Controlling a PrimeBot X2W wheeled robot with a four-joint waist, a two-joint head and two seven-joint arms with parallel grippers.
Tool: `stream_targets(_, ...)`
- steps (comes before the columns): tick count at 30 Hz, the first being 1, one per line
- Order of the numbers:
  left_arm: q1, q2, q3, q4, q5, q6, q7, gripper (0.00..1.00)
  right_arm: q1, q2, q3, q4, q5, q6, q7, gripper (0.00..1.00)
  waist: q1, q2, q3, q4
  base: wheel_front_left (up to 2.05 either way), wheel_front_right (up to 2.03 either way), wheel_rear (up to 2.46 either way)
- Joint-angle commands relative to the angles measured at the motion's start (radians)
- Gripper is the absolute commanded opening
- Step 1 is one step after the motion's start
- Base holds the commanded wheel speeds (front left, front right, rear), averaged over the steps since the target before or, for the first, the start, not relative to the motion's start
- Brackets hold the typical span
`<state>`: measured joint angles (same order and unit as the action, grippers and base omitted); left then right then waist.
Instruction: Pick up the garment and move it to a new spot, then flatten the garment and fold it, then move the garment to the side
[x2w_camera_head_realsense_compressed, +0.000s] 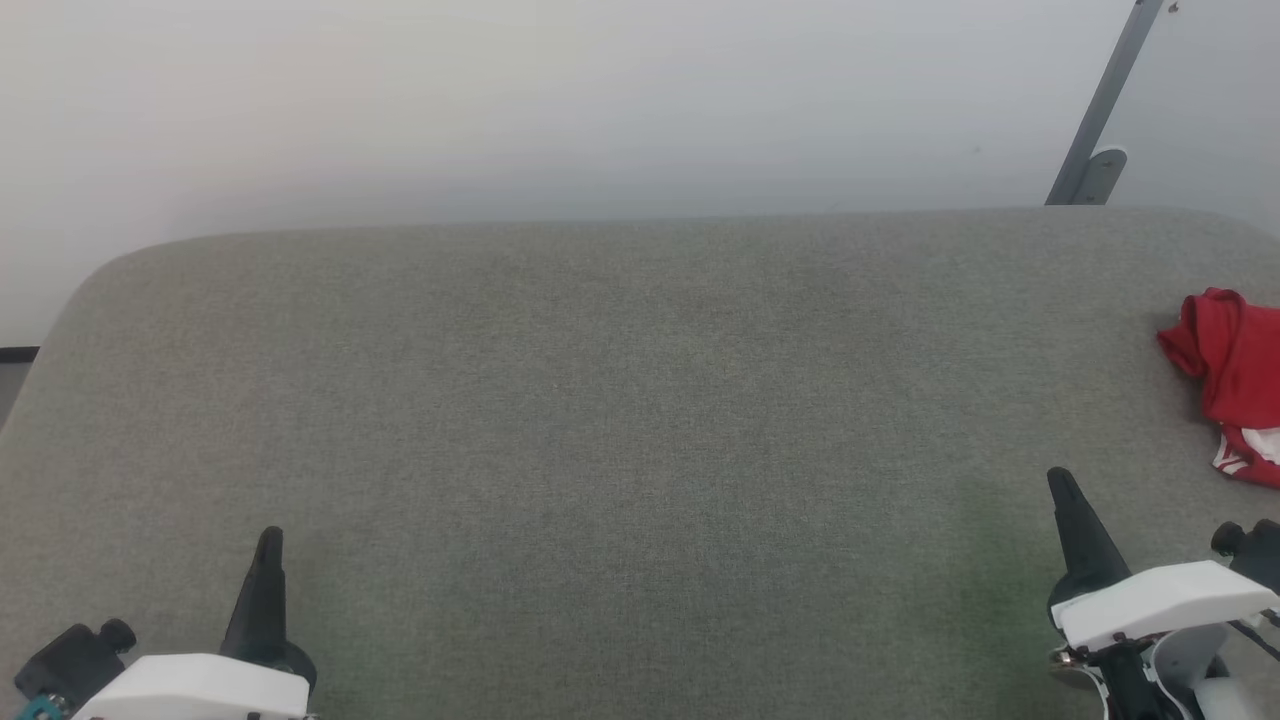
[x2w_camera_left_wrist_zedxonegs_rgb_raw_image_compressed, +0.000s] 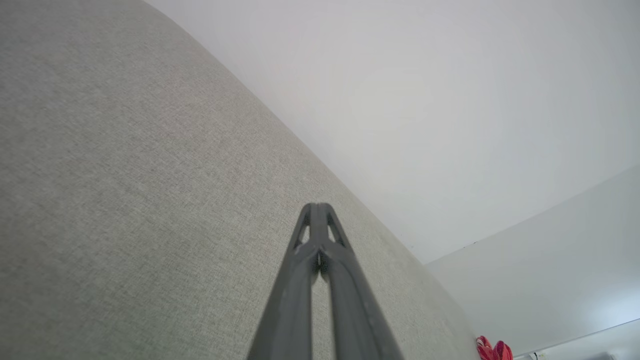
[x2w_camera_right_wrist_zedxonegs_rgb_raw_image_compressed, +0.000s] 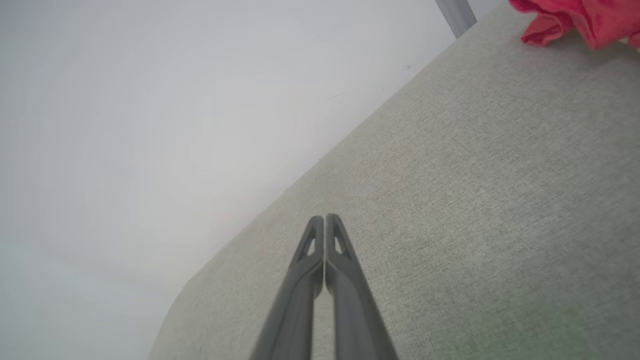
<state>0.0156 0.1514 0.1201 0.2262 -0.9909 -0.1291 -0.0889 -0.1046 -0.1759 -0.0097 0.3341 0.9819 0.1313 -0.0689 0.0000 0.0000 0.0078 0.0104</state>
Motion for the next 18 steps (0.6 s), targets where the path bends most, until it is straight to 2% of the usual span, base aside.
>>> stream_targets(1,-0.031,0.003,0.002,-0.01,-0.027,-0.001,0.008,0.0,-0.016,0.002,-0.01,-0.016,0.03,0.0,0.01,0.0,0.0,0.0,0.0,0.0,0.0,0.0,0.0)
stream_targets(18,-0.057,-0.024,0.0,-0.002,-0.187,-0.001,0.062,0.0,-0.014,0.036,-0.036,-0.038,0.192,0.0,0.058,0.0,0.0,0.0,-0.001,-0.002,0.0,0.0,0.0)
